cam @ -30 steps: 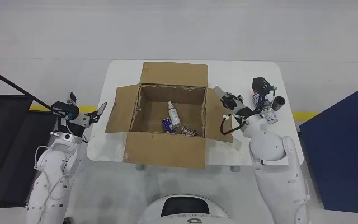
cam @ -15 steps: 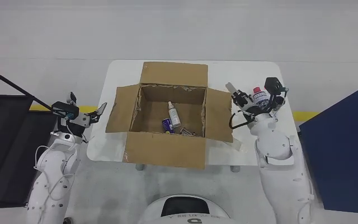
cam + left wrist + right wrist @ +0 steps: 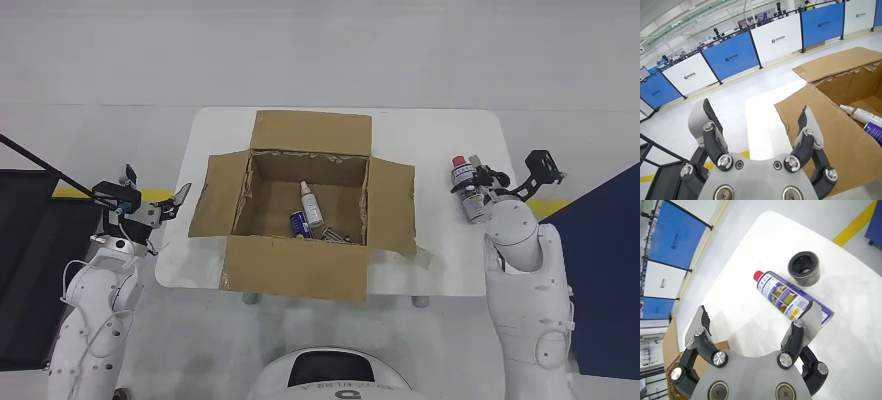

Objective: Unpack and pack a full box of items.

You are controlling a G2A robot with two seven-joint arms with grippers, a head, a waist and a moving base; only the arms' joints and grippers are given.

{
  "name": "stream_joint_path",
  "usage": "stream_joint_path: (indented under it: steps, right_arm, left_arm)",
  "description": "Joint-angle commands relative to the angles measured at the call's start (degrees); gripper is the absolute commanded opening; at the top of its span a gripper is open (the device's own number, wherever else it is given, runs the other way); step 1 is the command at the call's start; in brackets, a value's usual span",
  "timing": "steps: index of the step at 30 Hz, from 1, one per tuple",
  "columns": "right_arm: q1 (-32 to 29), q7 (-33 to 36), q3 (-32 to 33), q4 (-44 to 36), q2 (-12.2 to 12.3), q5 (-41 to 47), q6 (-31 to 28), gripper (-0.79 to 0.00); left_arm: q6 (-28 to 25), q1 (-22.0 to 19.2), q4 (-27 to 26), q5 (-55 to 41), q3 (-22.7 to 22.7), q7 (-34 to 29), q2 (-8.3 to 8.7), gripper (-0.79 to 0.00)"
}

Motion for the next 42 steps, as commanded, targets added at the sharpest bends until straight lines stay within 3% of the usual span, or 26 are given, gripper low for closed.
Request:
stream_joint_path:
  steps: [1, 4, 13, 24, 42]
  right_arm:
    - [-0.30, -0.71, 0.96, 0.24, 0.08, -0.07, 0.21, 0.000]
    - [0.37, -2.38, 0.77, 1.75, 0.17, -2.77, 2.29, 0.000]
    - [4.55, 0.26, -0.16, 9.14, 0.57, -3.57, -1.75, 0.000]
    - [8.49, -0.96, -0.52, 16.49, 0.88, -6.17, -1.29, 0.000]
    - [8.59, 6.46, -4.47, 17.60, 1.61, -13.15, -5.07, 0.000]
  left_arm:
    - [0.00, 0.00, 0.00, 0.00, 0.00, 0.00, 0.00, 0.000]
    - [0.00, 0.00, 0.00, 0.00, 0.00, 0.00, 0.00, 0.000]
    - [0.00, 0.00, 0.00, 0.00, 0.00, 0.00, 0.00, 0.000]
    - [0.00, 0.00, 0.00, 0.00, 0.00, 0.00, 0.00, 0.000]
    - [0.00, 0.00, 0.00, 0.00, 0.00, 0.00, 0.00, 0.000]
